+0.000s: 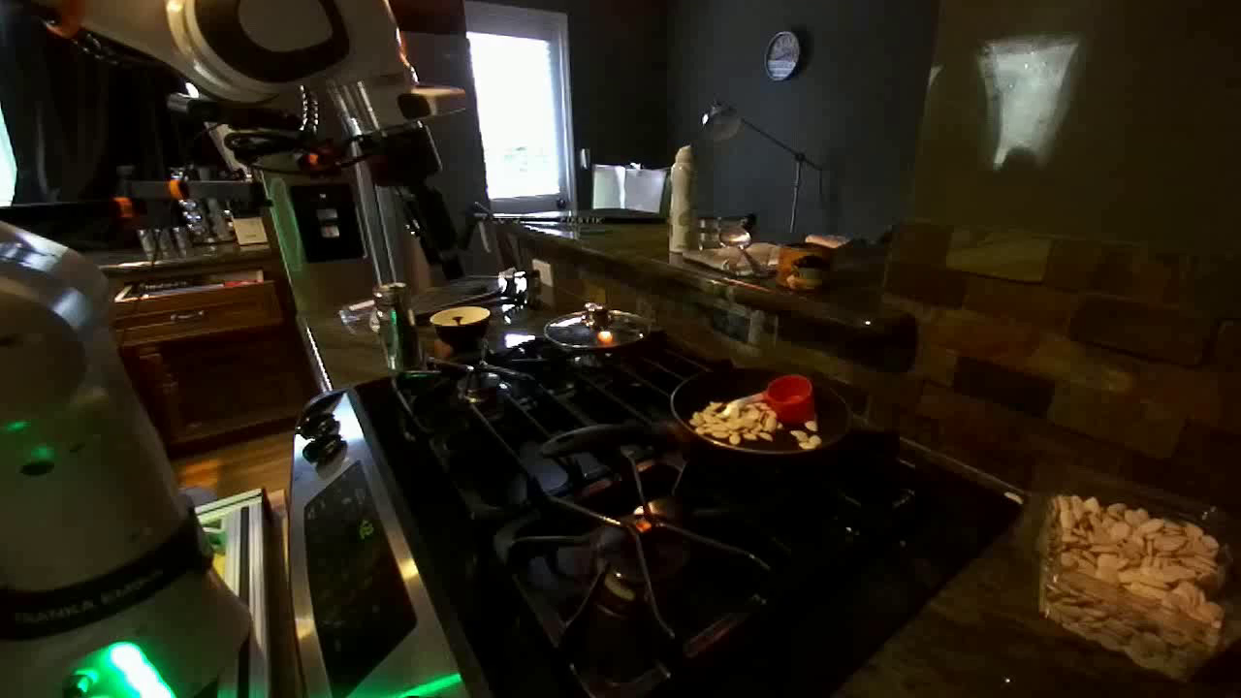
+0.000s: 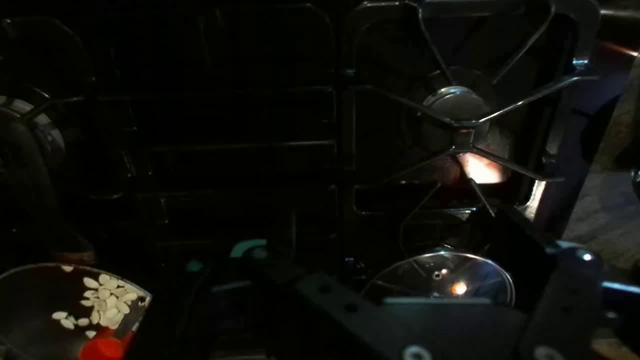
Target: Put the pan on the top table
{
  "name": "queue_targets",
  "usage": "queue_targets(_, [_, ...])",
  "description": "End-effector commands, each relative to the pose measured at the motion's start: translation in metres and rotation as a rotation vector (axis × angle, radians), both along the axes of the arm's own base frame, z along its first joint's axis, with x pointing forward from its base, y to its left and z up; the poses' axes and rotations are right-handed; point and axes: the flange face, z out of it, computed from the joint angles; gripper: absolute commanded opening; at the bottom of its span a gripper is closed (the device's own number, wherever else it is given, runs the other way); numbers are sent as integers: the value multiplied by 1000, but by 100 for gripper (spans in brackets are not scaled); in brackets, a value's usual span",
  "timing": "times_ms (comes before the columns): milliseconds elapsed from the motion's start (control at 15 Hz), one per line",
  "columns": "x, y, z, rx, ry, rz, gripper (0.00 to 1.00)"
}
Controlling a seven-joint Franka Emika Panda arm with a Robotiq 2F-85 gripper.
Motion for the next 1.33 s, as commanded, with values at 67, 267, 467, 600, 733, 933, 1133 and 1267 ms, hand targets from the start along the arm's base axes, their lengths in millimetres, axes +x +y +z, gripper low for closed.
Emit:
queue_targets(67, [-3,-3,-13,-8,30,-4,100])
queue_targets(267, [-3,-4,-18,-11,43,-6,100])
queue_targets(467, [-3,-4,-18,-11,43,-6,100])
queue_targets(600, [1,-9,-17,-12,31,-23,100])
queue_targets(733, [11,-20,-11,12,3,-55,100])
queue_targets(933, [23,-33,-5,41,-36,-97,100])
queue_targets(1133, [37,-51,-10,38,-61,-132,100])
queue_targets(1267, [48,-73,-20,28,-56,-87,100])
